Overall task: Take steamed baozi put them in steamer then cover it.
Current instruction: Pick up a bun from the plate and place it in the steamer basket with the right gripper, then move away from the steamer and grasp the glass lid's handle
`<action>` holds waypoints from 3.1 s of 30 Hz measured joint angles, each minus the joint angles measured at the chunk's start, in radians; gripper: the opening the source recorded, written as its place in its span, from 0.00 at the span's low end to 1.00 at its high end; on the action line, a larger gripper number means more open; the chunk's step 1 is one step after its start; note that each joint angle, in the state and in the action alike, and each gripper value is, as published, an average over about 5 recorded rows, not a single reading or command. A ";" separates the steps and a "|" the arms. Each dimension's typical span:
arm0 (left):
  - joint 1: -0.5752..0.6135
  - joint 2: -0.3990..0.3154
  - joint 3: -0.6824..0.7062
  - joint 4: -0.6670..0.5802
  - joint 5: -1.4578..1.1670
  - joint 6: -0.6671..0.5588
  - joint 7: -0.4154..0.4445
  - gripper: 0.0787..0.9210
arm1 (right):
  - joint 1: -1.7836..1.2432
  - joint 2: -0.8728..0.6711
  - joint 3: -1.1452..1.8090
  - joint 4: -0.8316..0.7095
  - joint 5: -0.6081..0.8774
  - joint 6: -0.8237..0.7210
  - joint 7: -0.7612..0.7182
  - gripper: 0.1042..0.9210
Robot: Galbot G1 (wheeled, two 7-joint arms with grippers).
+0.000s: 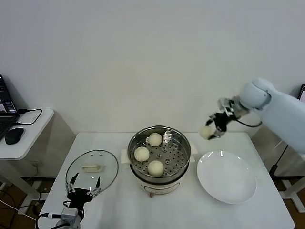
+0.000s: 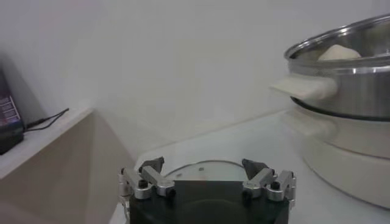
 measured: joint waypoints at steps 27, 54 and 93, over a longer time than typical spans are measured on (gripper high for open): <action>-0.012 0.009 -0.011 -0.013 -0.012 0.009 0.005 0.88 | 0.153 0.271 -0.346 -0.030 0.194 -0.153 0.052 0.63; -0.024 0.002 0.005 0.014 -0.011 0.006 -0.001 0.88 | 0.040 0.325 -0.350 -0.065 0.123 -0.235 0.133 0.74; -0.017 -0.002 0.027 0.002 -0.044 -0.035 0.016 0.88 | -0.598 -0.167 0.646 0.351 0.414 -0.061 0.680 0.88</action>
